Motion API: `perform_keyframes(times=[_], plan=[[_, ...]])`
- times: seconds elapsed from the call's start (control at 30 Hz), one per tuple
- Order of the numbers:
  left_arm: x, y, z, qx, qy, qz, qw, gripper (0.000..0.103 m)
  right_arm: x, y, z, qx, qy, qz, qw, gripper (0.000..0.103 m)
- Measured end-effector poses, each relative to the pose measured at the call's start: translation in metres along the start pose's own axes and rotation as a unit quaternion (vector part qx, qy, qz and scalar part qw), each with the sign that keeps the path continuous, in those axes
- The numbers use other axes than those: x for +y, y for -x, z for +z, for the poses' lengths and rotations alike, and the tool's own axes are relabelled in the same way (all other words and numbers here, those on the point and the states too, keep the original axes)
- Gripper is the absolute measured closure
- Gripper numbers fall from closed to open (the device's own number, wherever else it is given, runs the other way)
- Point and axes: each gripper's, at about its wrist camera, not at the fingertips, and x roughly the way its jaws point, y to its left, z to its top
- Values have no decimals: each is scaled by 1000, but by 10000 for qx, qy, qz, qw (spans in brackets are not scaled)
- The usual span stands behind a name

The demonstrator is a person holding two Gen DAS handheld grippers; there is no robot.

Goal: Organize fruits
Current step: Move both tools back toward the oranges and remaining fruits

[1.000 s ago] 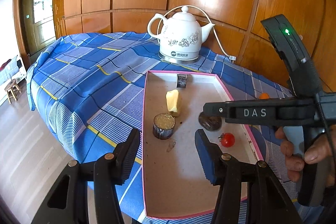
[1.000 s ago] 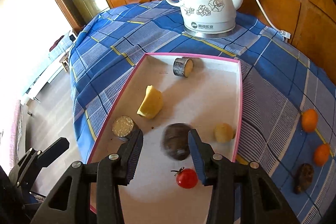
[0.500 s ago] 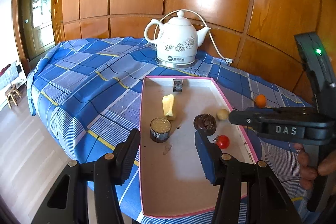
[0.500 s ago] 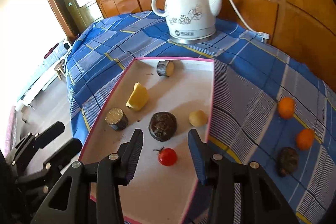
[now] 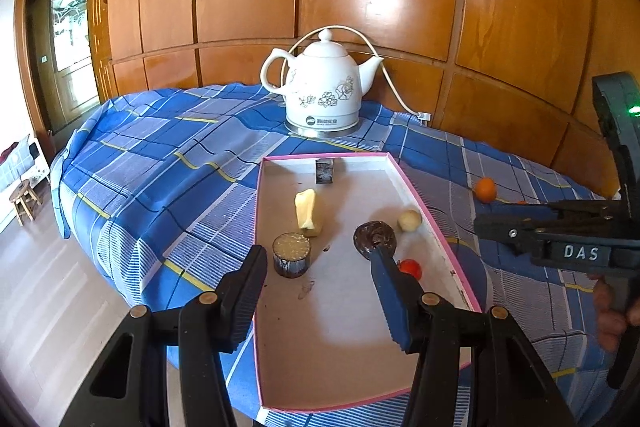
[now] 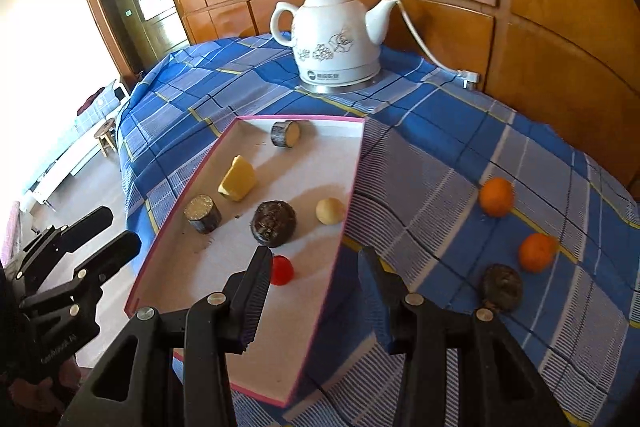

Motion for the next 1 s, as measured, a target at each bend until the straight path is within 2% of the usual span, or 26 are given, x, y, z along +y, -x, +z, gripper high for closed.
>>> perform_keyframes(times=[0.47,1.0], plan=[[-28,1,0,74,-442,-212,9988,48,-58,34,-21,-23,-82,-594,9982,58],[-67,-3,-1,161,-957,-436,9943,48,-151,74,-41,-125,-707,-1348,9883,58]])
